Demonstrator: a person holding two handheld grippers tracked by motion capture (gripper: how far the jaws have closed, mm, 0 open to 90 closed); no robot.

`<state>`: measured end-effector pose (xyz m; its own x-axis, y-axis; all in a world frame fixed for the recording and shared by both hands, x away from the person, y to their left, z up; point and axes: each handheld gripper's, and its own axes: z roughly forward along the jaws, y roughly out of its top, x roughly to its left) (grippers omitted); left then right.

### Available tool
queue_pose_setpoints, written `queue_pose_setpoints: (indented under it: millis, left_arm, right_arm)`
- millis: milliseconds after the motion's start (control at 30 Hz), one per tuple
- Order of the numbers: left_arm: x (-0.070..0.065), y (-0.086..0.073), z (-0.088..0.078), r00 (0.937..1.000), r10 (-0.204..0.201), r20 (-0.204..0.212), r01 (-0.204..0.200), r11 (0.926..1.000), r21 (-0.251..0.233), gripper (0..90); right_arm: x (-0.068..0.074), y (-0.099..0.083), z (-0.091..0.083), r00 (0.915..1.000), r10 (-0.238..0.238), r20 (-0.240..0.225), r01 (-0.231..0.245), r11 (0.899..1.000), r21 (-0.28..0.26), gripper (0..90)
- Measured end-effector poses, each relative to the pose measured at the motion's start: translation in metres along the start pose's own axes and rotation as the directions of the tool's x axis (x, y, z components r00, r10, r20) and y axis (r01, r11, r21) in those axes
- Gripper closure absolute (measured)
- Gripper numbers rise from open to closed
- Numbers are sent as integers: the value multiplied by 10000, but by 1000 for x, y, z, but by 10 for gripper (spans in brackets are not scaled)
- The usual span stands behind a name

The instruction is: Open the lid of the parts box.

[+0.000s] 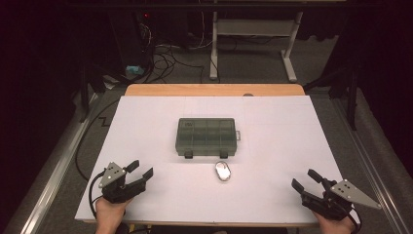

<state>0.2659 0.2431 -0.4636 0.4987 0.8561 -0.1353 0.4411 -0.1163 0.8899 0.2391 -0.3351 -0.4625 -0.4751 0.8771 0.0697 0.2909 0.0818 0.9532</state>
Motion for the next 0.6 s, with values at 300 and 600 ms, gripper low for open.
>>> queue_pose_setpoints:
  millis: [300, 600]
  left_arm:
    - [-1, 3, 8, 10000, 67, 71, -67, 9999, 112, 376]
    - [-2, 4, 12, 9999, 37, 113, -38, 9999, 110, 381]
  right_arm:
    - [-1, 1, 6, 10000, 21, 10, -21, 10000, 15, 305]
    - [1, 2, 11, 9999, 23, -99, -22, 10000, 78, 310]
